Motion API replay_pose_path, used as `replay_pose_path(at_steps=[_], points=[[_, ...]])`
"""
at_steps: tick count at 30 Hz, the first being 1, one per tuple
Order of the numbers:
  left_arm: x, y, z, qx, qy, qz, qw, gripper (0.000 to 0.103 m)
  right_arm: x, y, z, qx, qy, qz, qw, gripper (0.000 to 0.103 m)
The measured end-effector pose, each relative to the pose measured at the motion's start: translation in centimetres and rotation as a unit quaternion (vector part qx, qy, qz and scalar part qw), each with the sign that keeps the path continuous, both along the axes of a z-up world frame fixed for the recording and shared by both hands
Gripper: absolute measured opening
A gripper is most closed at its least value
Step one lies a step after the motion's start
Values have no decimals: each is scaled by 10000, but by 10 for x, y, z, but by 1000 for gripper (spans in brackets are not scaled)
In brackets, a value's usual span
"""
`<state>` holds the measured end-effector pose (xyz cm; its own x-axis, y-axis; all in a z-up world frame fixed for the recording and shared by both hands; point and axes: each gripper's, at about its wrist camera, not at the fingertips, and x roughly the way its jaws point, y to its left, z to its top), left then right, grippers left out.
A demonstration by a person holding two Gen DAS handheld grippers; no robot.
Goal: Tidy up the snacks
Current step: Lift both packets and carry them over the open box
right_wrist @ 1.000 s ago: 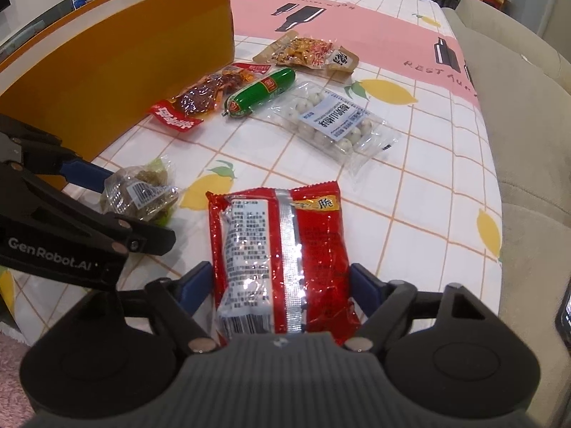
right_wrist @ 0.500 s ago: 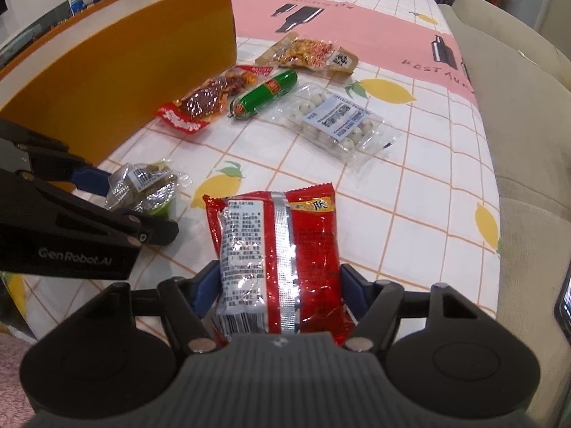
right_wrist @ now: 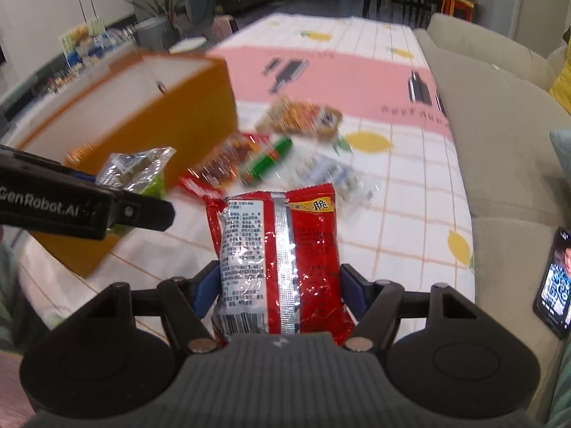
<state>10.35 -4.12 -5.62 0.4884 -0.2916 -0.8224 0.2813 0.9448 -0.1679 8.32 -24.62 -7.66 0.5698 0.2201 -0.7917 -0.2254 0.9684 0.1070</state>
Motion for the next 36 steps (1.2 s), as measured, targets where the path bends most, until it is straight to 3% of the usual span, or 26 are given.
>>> replay_pose_path(at_steps=[12, 18, 23, 26, 30, 36], points=[[13, 58, 79, 421, -581, 170, 9973, 59, 14, 56, 79, 353, -759, 742, 9937, 68], [31, 80, 95, 1019, -783, 242, 9914, 59, 39, 98, 102, 138, -1053, 1237, 9866, 68], [51, 94, 82, 1418, -613, 275, 9876, 59, 66, 128, 107, -110, -1091, 1542, 9819, 68], [62, 100, 65, 1535, -390, 193, 9872, 59, 82, 149, 98, -516, -1079, 1744, 9774, 68], [73, 106, 41, 1921, -177, 97, 9812, 59, 98, 171, 81, -1057, -1094, 2062, 9666, 68], [84, 115, 13, 2023, 95, -176, 9791, 59, 117, 187, 55, -1475, -1096, 2576, 9486, 68]])
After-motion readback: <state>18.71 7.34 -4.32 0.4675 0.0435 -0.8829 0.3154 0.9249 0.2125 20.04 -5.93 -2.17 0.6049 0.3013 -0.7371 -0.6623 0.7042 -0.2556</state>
